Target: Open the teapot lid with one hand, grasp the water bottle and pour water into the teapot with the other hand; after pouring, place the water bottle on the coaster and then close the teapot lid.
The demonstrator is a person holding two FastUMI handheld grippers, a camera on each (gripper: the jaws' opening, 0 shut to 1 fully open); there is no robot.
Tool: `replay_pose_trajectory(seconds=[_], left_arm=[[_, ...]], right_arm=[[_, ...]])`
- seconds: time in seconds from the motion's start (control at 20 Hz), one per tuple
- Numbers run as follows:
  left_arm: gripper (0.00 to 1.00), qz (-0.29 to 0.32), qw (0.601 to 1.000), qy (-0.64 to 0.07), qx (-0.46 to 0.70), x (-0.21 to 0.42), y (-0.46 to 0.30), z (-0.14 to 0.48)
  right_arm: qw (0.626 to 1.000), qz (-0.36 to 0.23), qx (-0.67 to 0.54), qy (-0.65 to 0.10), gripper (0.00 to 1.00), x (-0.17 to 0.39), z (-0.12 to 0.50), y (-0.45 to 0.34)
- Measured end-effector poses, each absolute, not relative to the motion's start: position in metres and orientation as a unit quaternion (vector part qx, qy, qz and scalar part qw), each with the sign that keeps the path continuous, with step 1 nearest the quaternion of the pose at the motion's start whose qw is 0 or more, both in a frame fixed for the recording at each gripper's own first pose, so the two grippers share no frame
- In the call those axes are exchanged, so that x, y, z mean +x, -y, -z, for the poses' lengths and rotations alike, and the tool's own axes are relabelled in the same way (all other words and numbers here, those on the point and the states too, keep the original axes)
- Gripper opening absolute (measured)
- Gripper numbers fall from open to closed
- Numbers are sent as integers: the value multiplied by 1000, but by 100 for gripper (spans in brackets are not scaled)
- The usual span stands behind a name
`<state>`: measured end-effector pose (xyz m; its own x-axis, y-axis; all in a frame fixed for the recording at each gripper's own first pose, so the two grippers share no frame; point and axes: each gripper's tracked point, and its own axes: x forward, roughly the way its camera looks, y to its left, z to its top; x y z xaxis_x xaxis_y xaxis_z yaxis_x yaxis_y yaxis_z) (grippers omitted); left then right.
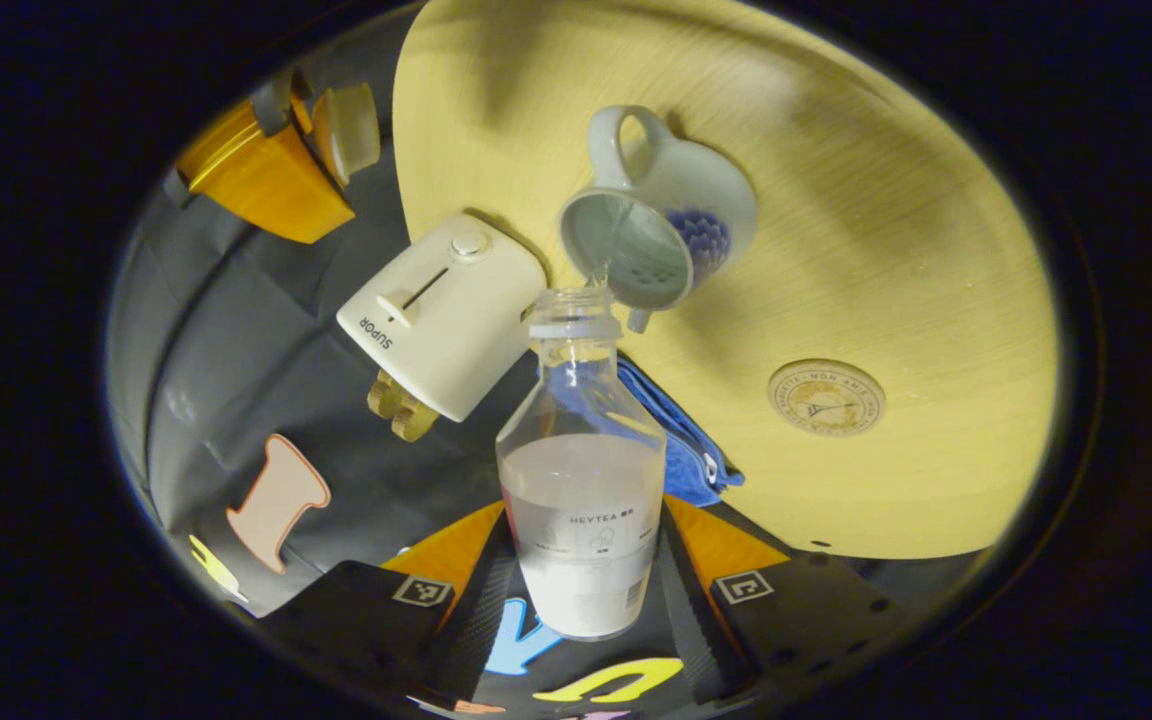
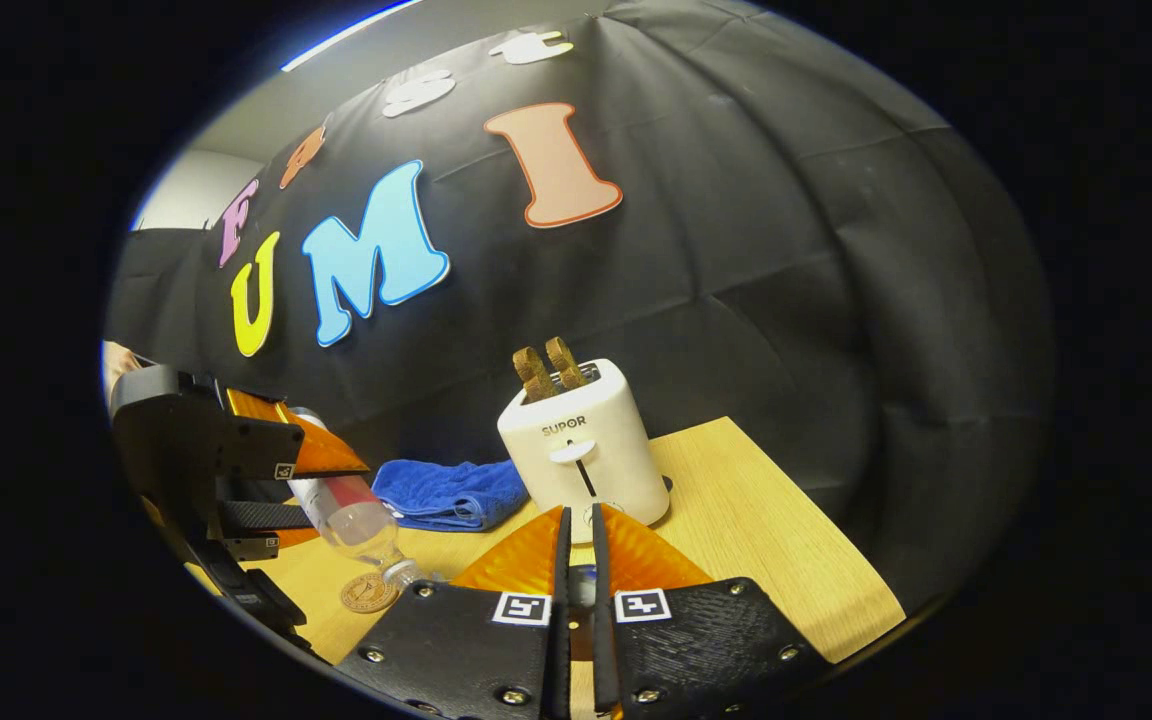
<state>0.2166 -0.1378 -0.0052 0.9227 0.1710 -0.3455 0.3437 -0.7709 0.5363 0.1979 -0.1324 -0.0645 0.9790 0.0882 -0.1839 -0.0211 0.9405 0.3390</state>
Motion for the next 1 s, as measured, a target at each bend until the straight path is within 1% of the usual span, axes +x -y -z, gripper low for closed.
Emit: replay_pose_trajectory(seconds=[0.35, 0.65, 0.75, 0.85, 0.95, 1.0], left_arm=[[86, 129, 284, -121, 942, 218, 144, -2], [86, 128, 288, -126, 941, 217, 141, -1], [86, 134, 307, -137, 932, 215, 138, 3], [86, 140, 340, -156, 917, 211, 133, 10], [87, 147, 398, -190, 885, 204, 127, 20], [87, 149, 430, -195, 869, 200, 128, 25]], right_arm=[[980, -28, 174, -97, 9, 197, 65, 133], [980, -29, 176, -93, 9, 196, 63, 134], [980, -28, 176, -93, 9, 197, 63, 134], [980, -28, 176, -92, 9, 197, 62, 135], [980, -27, 175, -93, 9, 197, 63, 135], [980, -27, 175, -94, 9, 197, 63, 134]])
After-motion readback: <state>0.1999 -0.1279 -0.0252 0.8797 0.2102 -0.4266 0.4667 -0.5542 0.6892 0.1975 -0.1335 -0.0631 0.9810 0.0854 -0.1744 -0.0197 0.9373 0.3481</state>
